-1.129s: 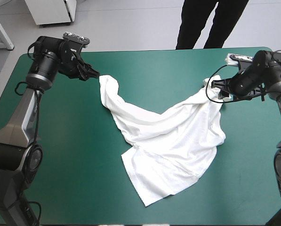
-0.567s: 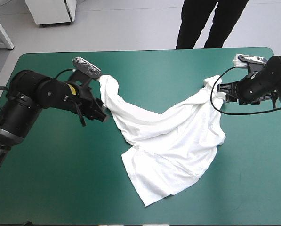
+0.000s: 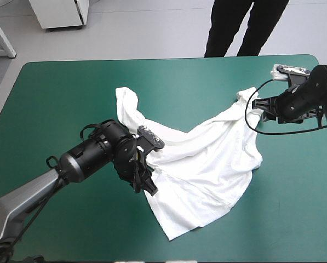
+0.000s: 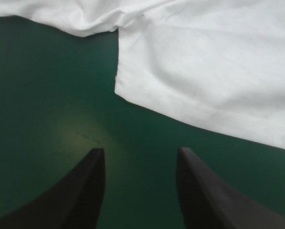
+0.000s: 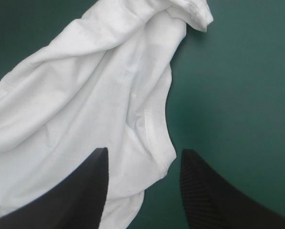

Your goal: Fold the cloth

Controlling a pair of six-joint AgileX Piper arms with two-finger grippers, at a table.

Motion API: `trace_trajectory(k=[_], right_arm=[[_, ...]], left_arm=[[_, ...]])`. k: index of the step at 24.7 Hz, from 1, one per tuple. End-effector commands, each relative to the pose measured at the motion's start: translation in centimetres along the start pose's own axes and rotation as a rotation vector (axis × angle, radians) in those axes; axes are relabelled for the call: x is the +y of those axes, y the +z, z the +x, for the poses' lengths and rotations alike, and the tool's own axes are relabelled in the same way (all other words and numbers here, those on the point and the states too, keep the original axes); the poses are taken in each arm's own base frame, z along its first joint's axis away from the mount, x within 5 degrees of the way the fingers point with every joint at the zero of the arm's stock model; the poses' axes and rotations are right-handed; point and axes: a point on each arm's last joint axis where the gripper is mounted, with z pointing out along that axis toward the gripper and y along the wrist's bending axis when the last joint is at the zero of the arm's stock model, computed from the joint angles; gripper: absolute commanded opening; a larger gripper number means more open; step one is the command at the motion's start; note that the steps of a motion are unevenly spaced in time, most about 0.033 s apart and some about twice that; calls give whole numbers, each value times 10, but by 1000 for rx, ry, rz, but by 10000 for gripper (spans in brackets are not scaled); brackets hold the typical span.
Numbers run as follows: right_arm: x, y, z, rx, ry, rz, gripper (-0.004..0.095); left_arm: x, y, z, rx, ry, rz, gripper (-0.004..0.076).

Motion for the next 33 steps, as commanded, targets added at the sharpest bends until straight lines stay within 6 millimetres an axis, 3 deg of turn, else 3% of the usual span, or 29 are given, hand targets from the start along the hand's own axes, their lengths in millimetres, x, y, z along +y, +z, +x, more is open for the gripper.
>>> trace_trajectory(k=[1, 4, 11, 16, 18, 21, 22, 27, 33], right_arm=[[2, -22, -1, -86, -10, -9, 445], [2, -22, -1, -85, -10, -9, 445], [2, -22, -1, -90, -11, -5, 445], [1, -22, -1, -86, -15, 6, 445], [0, -22, -1, -87, -18, 15, 445], [-2, -22, -1, -89, -18, 34, 445], [-2, -21, -2, -92, -19, 38, 446], [-5, -13, -9, -121, -28, 53, 448], [-10, 32, -17, 7, -3, 38, 448]], left_arm=[[1, 12, -13, -10, 8, -7, 339], [1, 39, -25, 20, 10, -14, 339], [4, 79, -33, 79, 19, -42, 339], [3, 92, -27, 107, 7, -40, 315], [3, 96, -22, 125, 2, -40, 239], [3, 99, -20, 136, 2, -39, 5], [3, 99, -20, 136, 2, -39, -18], [3, 99, -21, 127, 3, -39, -22], [3, 99, -21, 127, 7, -36, -22]])
